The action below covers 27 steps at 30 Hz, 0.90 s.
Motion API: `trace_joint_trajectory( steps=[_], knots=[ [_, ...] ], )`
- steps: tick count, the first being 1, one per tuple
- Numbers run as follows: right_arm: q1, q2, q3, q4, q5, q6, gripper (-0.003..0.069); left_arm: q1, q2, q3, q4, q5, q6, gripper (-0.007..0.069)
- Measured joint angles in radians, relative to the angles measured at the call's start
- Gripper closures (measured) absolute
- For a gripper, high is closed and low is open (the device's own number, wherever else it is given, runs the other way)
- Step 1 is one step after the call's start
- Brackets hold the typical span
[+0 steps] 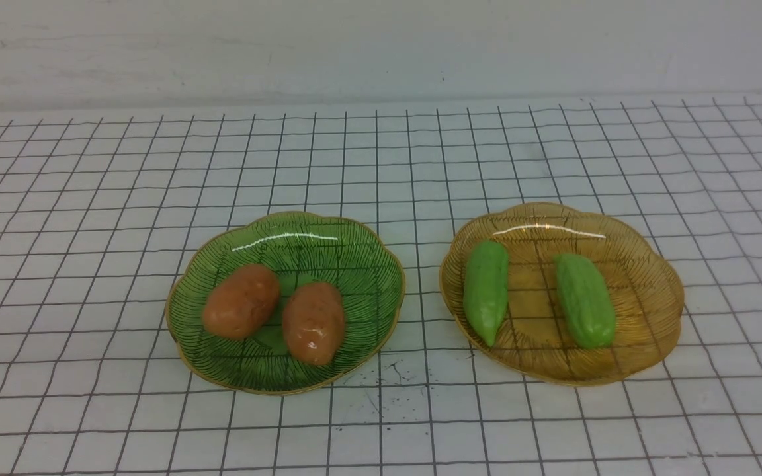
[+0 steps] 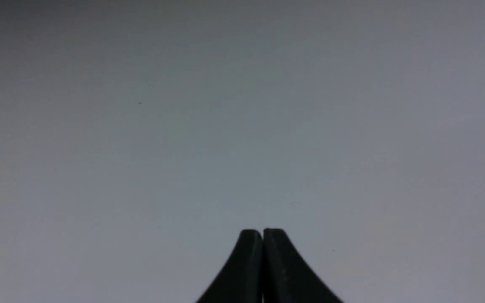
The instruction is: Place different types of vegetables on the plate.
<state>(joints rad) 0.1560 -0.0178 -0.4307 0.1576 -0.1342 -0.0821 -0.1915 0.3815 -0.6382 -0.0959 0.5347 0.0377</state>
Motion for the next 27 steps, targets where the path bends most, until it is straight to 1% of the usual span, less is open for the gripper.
trace_joint_trajectory(
  steps=[11,13,14,16,17,19,23,27],
  knots=[
    [0.0,0.0,0.0,0.0,0.0,0.0,0.0673,0.0,-0.029,0.03,0.023,0.0,0.001,0.0632],
    [0.0,0.0,0.0,0.0,0.0,0.0,0.0673,0.001,-0.103,0.127,0.058,-0.003,0.001,0.0632],
    [0.0,0.0,0.0,0.0,0.0,0.0,0.0673,0.004,-0.118,0.145,0.063,-0.005,0.001,0.0632],
    [0.0,0.0,0.0,0.0,0.0,0.0,0.0673,0.028,-0.212,0.262,0.071,-0.029,0.009,0.0632],
    [0.0,0.0,0.0,0.0,0.0,0.0,0.0673,0.054,-0.274,0.344,0.072,-0.055,0.024,0.0632],
    [0.0,0.0,0.0,0.0,0.0,0.0,0.0673,0.087,-0.338,0.441,0.065,-0.097,0.042,0.0632],
    [0.0,0.0,0.0,-0.001,0.0,0.0,0.0673,0.138,-0.391,0.617,0.048,-0.194,0.073,0.0632],
    [0.0,0.0,0.0,-0.001,0.001,0.0,0.0673,0.143,-0.392,0.665,0.041,-0.198,0.08,0.0632]
  ],
)
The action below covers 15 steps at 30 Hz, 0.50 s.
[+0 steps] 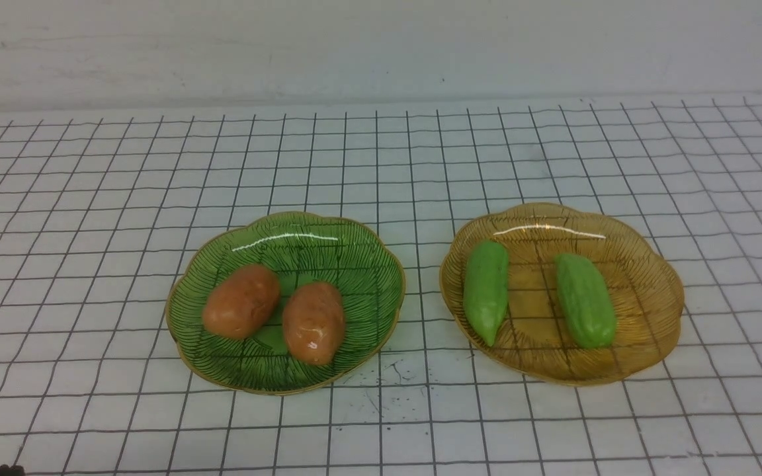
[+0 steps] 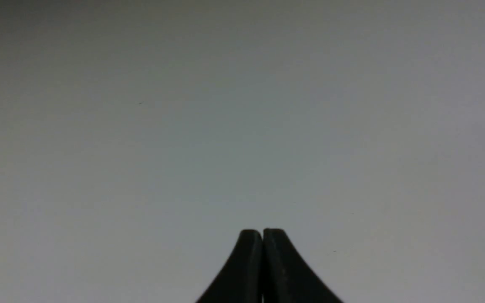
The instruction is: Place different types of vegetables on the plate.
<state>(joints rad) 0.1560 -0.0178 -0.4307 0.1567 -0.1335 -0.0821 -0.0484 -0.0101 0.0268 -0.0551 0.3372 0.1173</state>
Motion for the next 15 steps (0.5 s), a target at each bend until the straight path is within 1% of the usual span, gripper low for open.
trace_joint_trajectory(
  steps=[6,15],
  knots=[
    [0.0,0.0,0.0,0.0,-0.001,0.0,0.0673,0.0,0.0,0.001,-0.007,0.039,0.0,0.0632],
    [0.0,0.0,0.0,0.0,-0.001,0.0,0.0673,0.003,0.0,0.001,-0.009,0.043,0.0,0.0632]
  ],
)
